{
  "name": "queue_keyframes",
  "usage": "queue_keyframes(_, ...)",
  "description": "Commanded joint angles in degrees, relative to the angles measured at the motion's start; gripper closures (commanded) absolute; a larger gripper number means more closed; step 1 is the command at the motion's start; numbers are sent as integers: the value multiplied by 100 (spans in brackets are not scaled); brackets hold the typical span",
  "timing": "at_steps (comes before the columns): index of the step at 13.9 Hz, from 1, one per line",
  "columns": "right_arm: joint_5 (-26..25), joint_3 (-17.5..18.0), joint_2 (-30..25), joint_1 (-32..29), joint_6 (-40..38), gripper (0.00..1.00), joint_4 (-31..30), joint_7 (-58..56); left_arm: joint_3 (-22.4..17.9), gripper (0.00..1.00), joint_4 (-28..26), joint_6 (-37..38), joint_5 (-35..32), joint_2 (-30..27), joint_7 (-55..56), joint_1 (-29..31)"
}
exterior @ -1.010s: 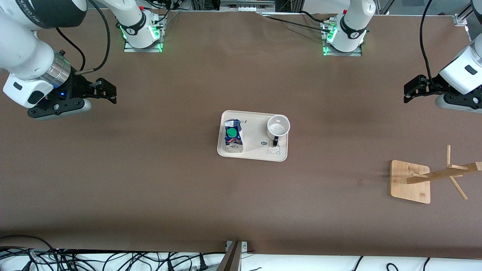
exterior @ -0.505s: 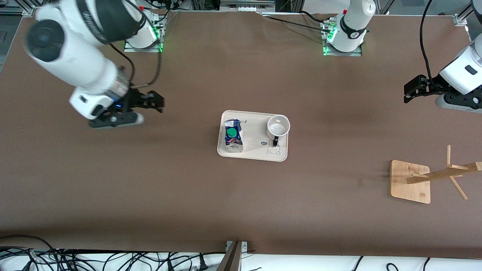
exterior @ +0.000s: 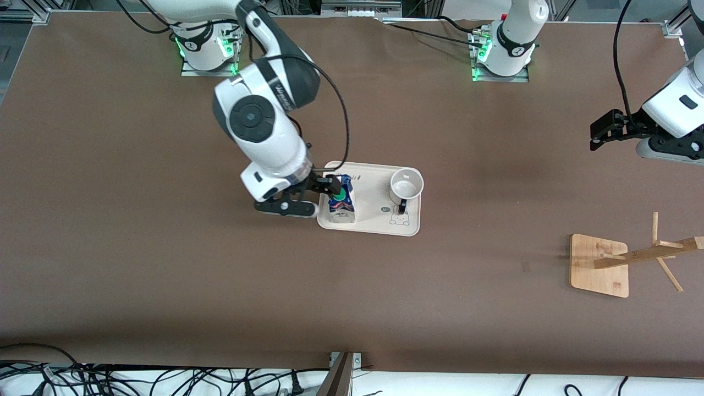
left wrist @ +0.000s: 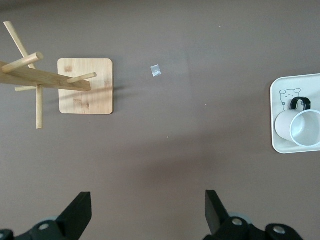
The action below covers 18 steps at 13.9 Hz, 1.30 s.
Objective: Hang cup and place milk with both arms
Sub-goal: 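Reach the right gripper to the milk carton on the tray and grasp it, then lift the milk carton off the tray with the right gripper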
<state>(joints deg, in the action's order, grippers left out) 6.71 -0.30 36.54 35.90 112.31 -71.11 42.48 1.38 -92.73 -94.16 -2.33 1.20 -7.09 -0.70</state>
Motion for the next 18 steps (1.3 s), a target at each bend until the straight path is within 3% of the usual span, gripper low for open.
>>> queue_keyframes(1,67,-40,177,180,71,0,238,331,-24,0,176,135,-93,74,50,-36)
queue_keyframes(9,-504,-75,397,611,264,0,-43,683,-24,0,176,135,-93,74,50,-36)
queue_keyframes(11,-513,-75,406,620,273,22,-61,665,-24,0,176,135,-84,74,50,-36)
queue_keyframes(13,-513,-84,389,568,265,62,-52,534,-24,0,176,135,-93,74,50,-36)
queue_keyframes(14,-504,-92,380,550,256,75,-61,438,-24,0,176,135,-93,74,50,-36)
queue_keyframes(15,-495,-93,371,532,230,82,-52,298,-24,0,176,135,-93,74,50,-36)
queue_keyframes(18,-460,-119,205,331,-120,82,-8,174,-24,0,176,135,-84,74,50,-36)
